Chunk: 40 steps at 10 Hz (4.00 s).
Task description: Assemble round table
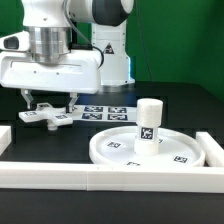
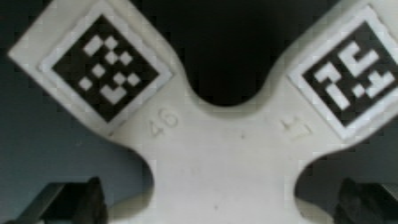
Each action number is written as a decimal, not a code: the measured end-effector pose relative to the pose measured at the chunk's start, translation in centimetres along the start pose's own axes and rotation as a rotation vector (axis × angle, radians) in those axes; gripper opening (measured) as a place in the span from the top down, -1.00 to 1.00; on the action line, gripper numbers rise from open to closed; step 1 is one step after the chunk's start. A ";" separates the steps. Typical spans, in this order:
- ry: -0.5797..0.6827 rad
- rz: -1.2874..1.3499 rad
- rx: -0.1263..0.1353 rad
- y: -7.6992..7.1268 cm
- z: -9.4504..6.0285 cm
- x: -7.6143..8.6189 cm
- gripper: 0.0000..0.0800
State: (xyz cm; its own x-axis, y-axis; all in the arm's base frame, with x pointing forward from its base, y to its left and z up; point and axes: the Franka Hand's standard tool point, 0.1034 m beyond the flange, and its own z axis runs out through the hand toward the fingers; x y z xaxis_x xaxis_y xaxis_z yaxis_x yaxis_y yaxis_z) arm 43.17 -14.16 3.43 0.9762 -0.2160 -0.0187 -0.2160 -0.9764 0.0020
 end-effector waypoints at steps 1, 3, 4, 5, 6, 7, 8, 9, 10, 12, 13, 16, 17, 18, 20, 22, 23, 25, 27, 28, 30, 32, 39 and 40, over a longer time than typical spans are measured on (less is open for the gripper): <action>-0.005 -0.001 -0.001 0.0 0.3 -0.1 -0.62; -0.014 -0.003 -0.003 0.1 0.7 -0.4 -0.62; -0.015 -0.004 -0.005 0.1 0.9 -0.5 -0.62; -0.017 -0.004 -0.005 0.1 0.9 -0.5 -0.62; -0.018 -0.005 -0.004 0.0 0.9 -0.5 -0.62; -0.018 -0.009 -0.004 -0.2 0.9 -0.5 -0.35; -0.017 -0.012 -0.004 -0.3 0.9 -0.4 -0.10; -0.016 -0.011 -0.005 -0.5 0.9 -0.4 -0.10; -0.016 -0.013 -0.004 -0.8 0.9 -0.3 -0.11; -0.025 0.013 0.006 -2.6 0.5 0.5 -0.11; -0.032 0.038 0.019 -4.7 -0.4 0.9 -0.11; -0.055 0.162 0.052 -10.9 -4.1 1.6 -0.11; -0.065 0.205 0.063 -12.4 -5.4 1.9 -0.11; -0.075 0.236 0.071 -13.5 -6.5 2.4 -0.11; -0.080 0.271 0.081 -15.1 -7.9 3.9 -0.11; -0.086 0.265 0.077 -14.8 -7.5 3.5 -0.11; -0.086 0.265 0.077 -14.8 -7.5 3.5 -0.11; -0.098 0.260 0.074 -15.4 -7.8 3.7 -0.11; -0.080 0.236 0.082 -18.8 -10.0 6.3 -0.11; -0.075 0.223 0.086 -19.7 -10.3 6.9 -0.11; -0.079 0.226 0.083 -19.4 -10.1 6.7 -0.11; -0.077 0.166 0.075 -19.3 -9.9 6.7 -0.11; -0.098 0.016 0.041 -20.5 -9.2 8.1 -0.11; -0.093 0.013 0.042 -20.4 -9.2 8.2 -0.11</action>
Offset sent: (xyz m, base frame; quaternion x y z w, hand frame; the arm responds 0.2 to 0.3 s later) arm 0.0006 0.0002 -0.0067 0.0067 0.0206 0.0060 0.9997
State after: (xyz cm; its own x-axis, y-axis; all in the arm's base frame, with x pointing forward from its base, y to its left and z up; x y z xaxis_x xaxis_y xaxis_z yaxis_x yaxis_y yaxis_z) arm 55.77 3.94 12.43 0.9677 -0.2259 -0.1121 -0.2314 -0.9721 -0.0386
